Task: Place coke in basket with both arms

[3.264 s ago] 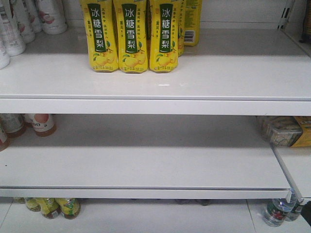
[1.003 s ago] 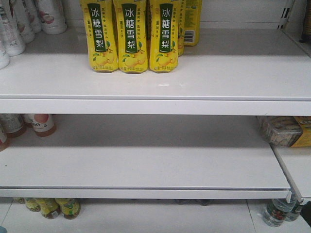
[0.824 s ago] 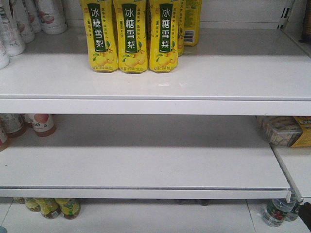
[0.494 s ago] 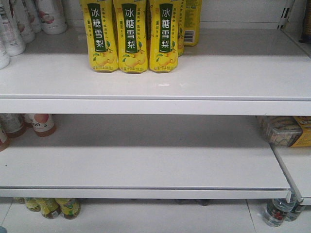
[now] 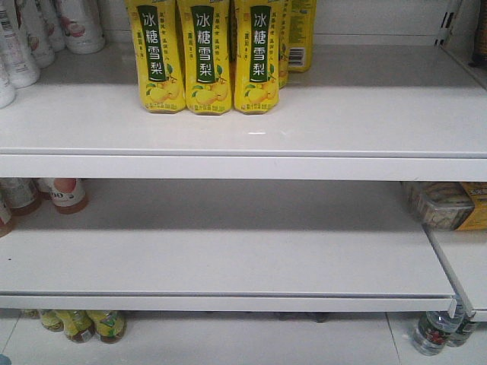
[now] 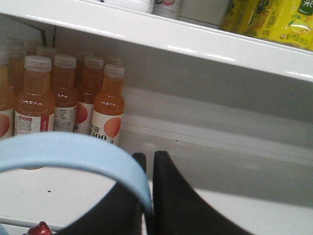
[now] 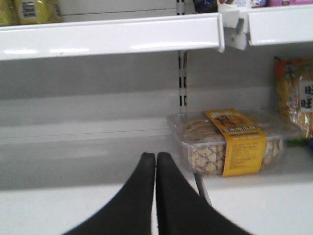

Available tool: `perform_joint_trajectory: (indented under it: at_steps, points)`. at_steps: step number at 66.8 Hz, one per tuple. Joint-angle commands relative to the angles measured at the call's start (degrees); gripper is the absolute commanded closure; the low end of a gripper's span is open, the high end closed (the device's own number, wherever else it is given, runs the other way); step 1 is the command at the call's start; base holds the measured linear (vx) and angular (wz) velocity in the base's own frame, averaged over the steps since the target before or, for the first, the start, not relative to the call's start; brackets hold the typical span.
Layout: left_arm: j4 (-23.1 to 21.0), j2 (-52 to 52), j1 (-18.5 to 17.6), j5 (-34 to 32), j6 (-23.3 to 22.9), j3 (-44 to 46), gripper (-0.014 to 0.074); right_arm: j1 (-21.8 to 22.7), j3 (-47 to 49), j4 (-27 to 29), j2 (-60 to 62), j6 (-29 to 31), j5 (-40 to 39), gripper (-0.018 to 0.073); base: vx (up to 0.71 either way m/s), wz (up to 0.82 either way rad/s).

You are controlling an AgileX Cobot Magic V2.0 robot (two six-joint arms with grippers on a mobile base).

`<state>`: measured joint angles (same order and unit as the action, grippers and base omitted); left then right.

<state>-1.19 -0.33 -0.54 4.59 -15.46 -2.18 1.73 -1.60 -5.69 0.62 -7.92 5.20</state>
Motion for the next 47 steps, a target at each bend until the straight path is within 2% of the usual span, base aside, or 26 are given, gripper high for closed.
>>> perform_joint_trajectory:
  at_steps: [1, 12, 24, 47]
  points:
    - [2.81, -1.21, 0.24, -8.53, 2.04, 1.68, 0.0603, -0.71, -0.54, 1.28, 0.77, 3.95, -5.90, 0.0564, 0.00, 0.00]
    - [2.81, -1.21, 0.24, -8.53, 2.04, 1.68, 0.0603, -0.52, -0.54, 7.40, 0.77, 10.56, -5.90, 0.0564, 0.00, 0.00]
    - [2.81, -1.21, 0.24, -8.53, 2.04, 1.68, 0.0603, -0.52, -0.54, 5.69, 0.77, 11.05, -5.70, 0.0564, 0.00, 0.00]
    - [2.81, -1.21, 0.24, -8.53, 2.04, 1.68, 0.0603, -0.52, -0.54, 6.13, 0.77, 11.06, -5.70, 0.0564, 0.00, 0.00]
